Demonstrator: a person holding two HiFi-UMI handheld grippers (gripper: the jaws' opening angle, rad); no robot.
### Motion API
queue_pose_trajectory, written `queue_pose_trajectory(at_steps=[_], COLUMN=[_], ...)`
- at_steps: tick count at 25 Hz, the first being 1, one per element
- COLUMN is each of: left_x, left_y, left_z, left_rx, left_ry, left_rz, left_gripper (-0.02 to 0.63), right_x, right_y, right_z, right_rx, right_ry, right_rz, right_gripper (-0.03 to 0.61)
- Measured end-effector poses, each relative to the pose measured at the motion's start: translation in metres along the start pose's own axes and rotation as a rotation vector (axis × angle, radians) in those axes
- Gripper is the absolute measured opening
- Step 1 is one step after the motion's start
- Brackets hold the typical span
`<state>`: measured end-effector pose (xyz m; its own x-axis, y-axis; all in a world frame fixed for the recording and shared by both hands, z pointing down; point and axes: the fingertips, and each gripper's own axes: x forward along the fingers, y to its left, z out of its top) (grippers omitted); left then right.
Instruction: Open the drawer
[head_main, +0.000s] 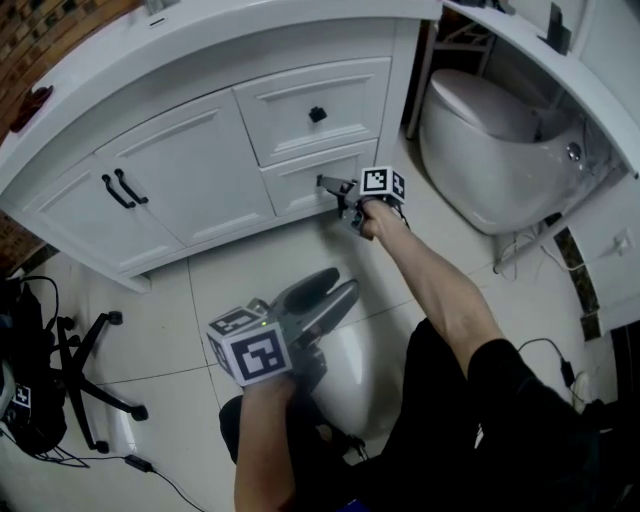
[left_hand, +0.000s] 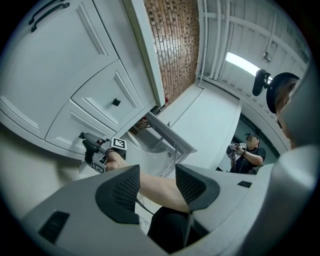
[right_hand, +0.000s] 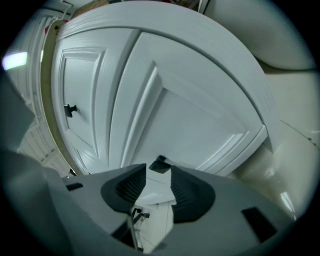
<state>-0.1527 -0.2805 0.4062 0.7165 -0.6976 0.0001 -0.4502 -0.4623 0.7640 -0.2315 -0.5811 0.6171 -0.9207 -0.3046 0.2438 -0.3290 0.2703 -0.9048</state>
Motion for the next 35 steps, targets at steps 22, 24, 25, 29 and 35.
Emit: queue_pose_trajectory(at_steps=[22,24,25,29,35], left_x=[-0.011,-0.011,-0.010,-0.007,-0.003], left_y=[0.007,0.007,0.007,0.007,0.004], left_z=[0.012,0.012,0.012,0.010,0.008], left_rx=[0.003,0.002,0.001,-0.001,0.000], left_ry=[-0.033,-0.033,-0.033,-0.031,-0.025], left_rz=[0.022,0.023,0.023,0.022,0.016], left_gripper=[0.219,0.219,0.219,0.219,0.219], right_x=[0.020,0.020,0.020,0.016,0.009], right_y=[-0.004,-0.005,-0.006,-0.006,-0.002], right_z=[0.006,0.005,0.005,0.002,-0.009], right_rx=[0.121,0.108,0.103,0.095,0.088], right_ry=[-0.096,-0.090,-0.089,-0.086,-0.052], right_rz=[0.077,0.069,0.068,0.063,0.056], right_gripper=[0.170,0.169,0.169,0.167,0.167])
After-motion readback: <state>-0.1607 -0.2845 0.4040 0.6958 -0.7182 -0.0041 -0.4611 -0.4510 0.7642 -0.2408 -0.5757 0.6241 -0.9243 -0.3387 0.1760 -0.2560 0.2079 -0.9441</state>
